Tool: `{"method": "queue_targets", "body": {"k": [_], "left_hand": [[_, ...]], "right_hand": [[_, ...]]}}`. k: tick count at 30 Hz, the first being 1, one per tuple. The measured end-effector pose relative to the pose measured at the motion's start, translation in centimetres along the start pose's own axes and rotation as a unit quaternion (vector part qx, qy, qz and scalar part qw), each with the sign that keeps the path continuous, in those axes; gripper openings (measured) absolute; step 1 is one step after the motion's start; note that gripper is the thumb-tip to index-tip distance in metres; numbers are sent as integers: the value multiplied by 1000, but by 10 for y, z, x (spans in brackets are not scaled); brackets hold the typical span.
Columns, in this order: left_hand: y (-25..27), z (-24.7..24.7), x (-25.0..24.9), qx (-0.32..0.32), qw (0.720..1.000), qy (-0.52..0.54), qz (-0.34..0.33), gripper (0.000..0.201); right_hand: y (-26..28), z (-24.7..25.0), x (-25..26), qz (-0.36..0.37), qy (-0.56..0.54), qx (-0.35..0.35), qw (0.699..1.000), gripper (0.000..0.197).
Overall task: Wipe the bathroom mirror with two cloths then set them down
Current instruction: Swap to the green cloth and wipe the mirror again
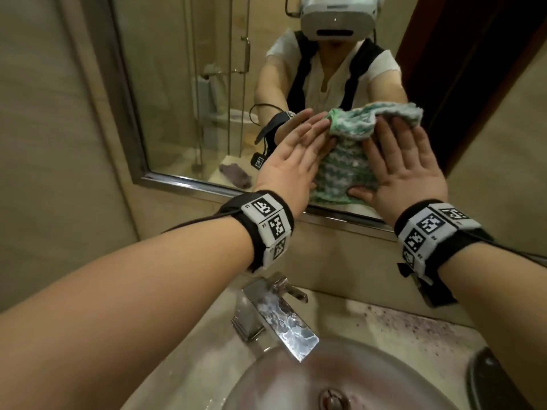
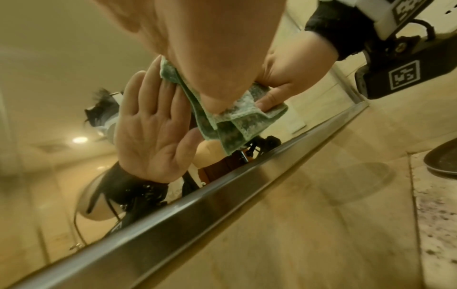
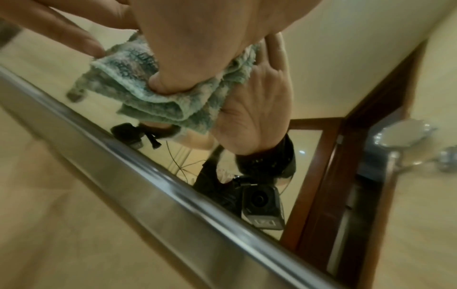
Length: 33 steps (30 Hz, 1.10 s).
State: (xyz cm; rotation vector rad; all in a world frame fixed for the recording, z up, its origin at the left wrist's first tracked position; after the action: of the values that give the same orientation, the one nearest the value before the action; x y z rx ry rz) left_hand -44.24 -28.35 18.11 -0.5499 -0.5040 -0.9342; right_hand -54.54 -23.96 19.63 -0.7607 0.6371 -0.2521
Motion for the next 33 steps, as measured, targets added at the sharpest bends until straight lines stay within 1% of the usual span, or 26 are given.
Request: {"method": "queue_targets", "body": {"k": [1,3,5,8,11,14,17,20,24,26,28,29,31,33], "left_hand": [[-1,-9,4,6,1000,-22,3,61],[11,-27,21,12,998,-42,34,66],[27,-42,40,33,997,-21,72,68],[49,-62,68,42,990,14,131,68],[68,-82,95,54,984,26,168,70],[91,-107,119,73,978,26,192,72],[113,-129,141,84,970,57,220,73],[130,-141,151,79,966,92,228,75],[153,-153,141,59,959,161,227,76],[159,-157,130,28,956,199,212,73],[156,-155,124,-31,949,245,194,70],[152,-153,124,-51,945,259,193,70],[142,-158,129,-48,939,271,208,68],[134,-162,133,-33,936,275,219,63]], "right_hand": [[-4,2,7,-2,-4,-1,1000,100],[-14,6,32,6,-18,-5,1000,101],[-25,13,61,18,-44,-22,999,102],[-39,23,101,32,-71,-40,996,101],[-52,32,139,60,-90,-54,993,99],[-65,36,179,99,-71,-64,991,95],[-75,37,219,121,-19,-60,991,98],[-81,37,247,121,-9,-54,991,98],[-84,36,268,115,-26,-27,993,94],[-83,37,275,115,-10,-21,993,92],[-81,38,279,114,7,-5,993,91],[-80,40,279,112,9,-1,994,89],[-77,47,277,114,-8,-7,993,83],[-70,56,277,139,-50,-41,988,66]]}}
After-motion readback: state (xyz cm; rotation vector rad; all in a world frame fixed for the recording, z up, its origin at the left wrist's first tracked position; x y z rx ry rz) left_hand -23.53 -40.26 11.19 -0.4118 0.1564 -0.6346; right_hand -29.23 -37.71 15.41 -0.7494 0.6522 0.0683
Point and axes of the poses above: each hand's wrist, its own y-axis away from the middle knuckle, its own z-axis out of the back of the hand, x = y × z, the point moved 10 cm from there along -y, towards the middle knuckle, and after that the axes turned 9 degrees about -z, right-handed, at the moved point
